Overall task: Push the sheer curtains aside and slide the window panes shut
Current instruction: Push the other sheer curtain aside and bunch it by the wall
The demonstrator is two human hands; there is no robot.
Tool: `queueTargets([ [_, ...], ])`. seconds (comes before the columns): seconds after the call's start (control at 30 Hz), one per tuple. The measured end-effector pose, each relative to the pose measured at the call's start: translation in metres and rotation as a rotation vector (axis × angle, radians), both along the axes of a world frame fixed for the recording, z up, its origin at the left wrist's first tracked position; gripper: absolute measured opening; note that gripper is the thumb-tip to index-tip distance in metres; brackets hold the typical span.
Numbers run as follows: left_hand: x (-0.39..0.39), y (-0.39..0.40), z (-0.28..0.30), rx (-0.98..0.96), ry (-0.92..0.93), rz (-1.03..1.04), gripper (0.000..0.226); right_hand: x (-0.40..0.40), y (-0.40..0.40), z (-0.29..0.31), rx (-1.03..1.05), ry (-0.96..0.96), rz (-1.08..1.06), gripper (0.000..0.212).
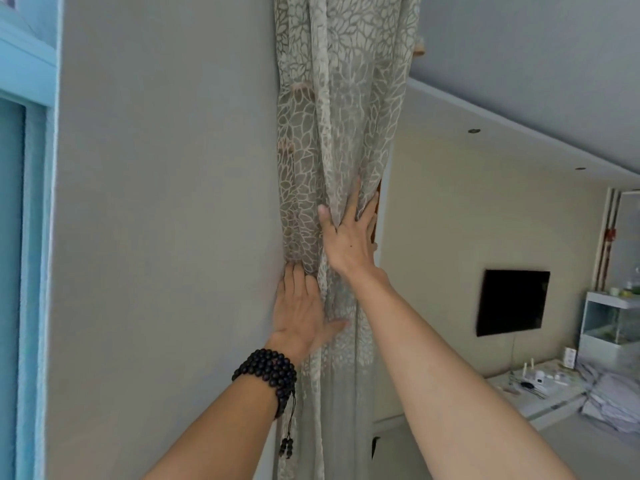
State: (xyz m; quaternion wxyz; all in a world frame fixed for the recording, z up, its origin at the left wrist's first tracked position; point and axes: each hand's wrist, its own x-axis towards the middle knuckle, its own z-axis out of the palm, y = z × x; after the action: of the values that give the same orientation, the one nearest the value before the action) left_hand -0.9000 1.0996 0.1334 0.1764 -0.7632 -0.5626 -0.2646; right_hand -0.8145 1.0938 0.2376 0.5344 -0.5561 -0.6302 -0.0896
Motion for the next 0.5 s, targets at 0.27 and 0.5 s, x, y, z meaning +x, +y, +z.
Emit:
queueTargets([
  [0.27, -0.01, -0.018, -0.012, 0.027, -0.003, 0.017, 0.113, -0.012, -0.025, -0.012, -0.086, -0.086, -0.015, 0.12],
  [0.5, -0.036, -0.042, -0.027, 0.119, -0.135, -0.086, 0.095, -0.021, -0.041, -0.019, -0.075, -0.052, -0.042, 0.129],
])
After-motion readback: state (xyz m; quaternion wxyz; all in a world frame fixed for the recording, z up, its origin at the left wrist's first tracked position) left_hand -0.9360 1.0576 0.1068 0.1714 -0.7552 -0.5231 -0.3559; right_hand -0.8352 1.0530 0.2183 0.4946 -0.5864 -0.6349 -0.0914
